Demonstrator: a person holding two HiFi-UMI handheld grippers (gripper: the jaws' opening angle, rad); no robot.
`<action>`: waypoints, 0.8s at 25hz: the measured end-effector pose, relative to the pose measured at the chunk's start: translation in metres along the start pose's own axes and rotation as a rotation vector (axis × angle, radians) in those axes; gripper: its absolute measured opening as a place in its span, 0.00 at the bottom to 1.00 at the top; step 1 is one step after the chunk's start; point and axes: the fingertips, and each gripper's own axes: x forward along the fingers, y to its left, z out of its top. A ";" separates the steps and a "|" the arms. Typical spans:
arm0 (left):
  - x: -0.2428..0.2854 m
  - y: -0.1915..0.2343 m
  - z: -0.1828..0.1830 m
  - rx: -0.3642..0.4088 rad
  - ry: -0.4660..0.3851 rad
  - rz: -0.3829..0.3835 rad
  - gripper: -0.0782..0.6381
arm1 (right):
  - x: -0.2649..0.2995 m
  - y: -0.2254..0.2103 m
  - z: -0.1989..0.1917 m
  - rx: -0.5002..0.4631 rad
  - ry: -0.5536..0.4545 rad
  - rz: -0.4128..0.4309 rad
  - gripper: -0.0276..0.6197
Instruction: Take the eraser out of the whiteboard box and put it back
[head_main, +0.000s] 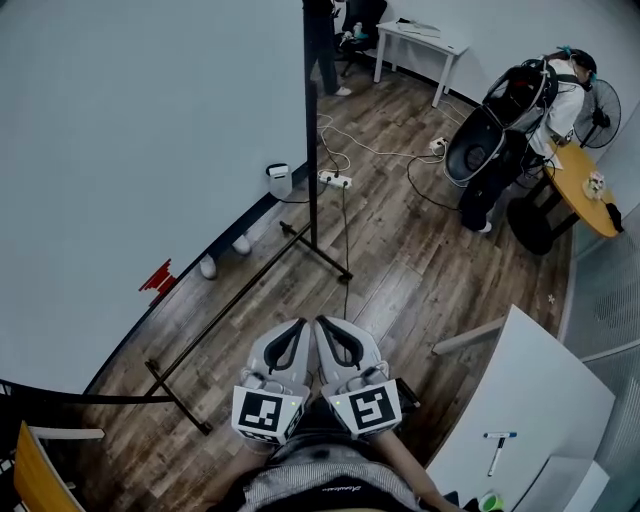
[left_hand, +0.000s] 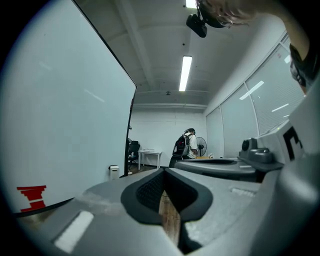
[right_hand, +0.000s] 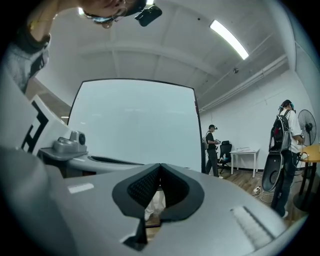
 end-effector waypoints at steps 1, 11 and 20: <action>0.002 -0.001 -0.002 0.004 0.006 0.006 0.11 | -0.001 -0.002 -0.001 0.000 -0.002 0.004 0.05; 0.041 0.007 -0.011 -0.023 0.040 0.017 0.11 | 0.016 -0.038 -0.004 0.022 0.017 0.006 0.05; 0.120 0.040 0.004 -0.023 0.020 -0.033 0.11 | 0.075 -0.093 0.001 0.019 0.025 -0.017 0.05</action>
